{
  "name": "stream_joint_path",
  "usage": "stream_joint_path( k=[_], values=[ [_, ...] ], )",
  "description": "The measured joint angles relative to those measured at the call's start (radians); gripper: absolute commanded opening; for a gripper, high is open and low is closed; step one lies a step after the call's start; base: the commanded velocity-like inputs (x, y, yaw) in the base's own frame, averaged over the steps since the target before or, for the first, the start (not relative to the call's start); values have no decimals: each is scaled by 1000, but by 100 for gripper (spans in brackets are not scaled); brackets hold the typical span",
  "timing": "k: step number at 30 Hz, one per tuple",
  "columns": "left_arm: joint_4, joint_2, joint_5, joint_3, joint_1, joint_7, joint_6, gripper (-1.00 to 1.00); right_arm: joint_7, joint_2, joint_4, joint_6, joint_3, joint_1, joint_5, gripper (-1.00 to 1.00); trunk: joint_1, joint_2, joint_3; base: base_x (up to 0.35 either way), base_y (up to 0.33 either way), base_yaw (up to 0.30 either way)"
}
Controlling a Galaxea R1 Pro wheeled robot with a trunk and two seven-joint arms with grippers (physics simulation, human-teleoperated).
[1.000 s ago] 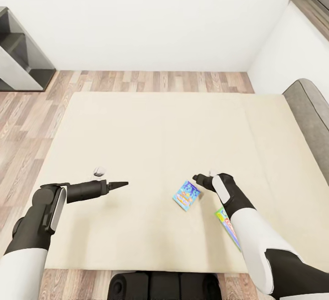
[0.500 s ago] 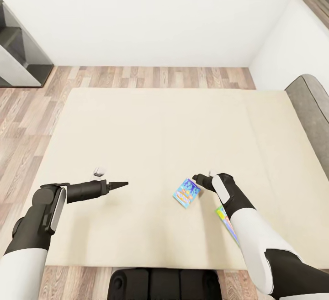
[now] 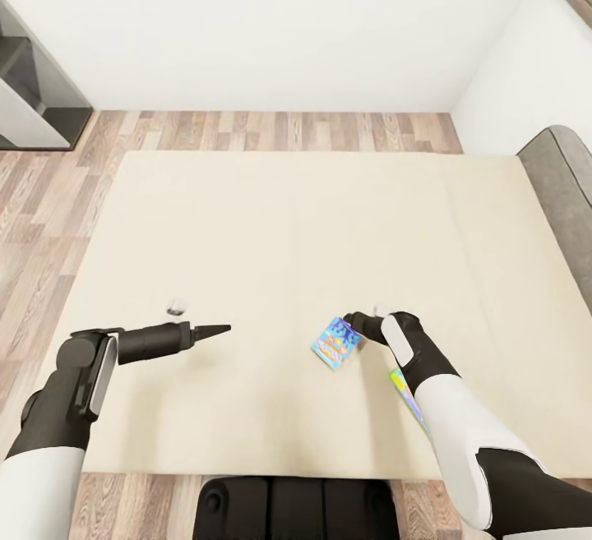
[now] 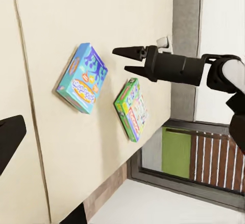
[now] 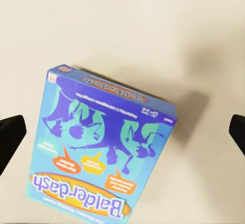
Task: Put all the toys in the child's room - the three board games (two on the bed and one on the table), the two jigsaw puzzles on the table, and the tennis ball on the table - inside the toy box on the table in the child's room.
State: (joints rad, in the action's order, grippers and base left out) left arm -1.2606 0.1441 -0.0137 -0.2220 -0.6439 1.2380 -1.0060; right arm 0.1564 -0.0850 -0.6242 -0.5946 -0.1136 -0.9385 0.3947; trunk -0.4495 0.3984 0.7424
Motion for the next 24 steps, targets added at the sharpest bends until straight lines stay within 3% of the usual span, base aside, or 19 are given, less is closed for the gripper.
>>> stream_joint_path(
  k=[6,9,24],
  values=[
    [-16,14,-2,1,0,224,-5,100,-47,0,0,0,-1,0,0,100,0,0,10,0,0,0],
    [-18,23,-3,2,0,277,-5,100,-52,0,0,1,-1,0,0,100,0,0,15,0,0,0],
    [-19,31,-8,4,0,317,-1,100,-56,0,0,1,-1,0,1,100,0,0,39,0,0,0]
  ],
)
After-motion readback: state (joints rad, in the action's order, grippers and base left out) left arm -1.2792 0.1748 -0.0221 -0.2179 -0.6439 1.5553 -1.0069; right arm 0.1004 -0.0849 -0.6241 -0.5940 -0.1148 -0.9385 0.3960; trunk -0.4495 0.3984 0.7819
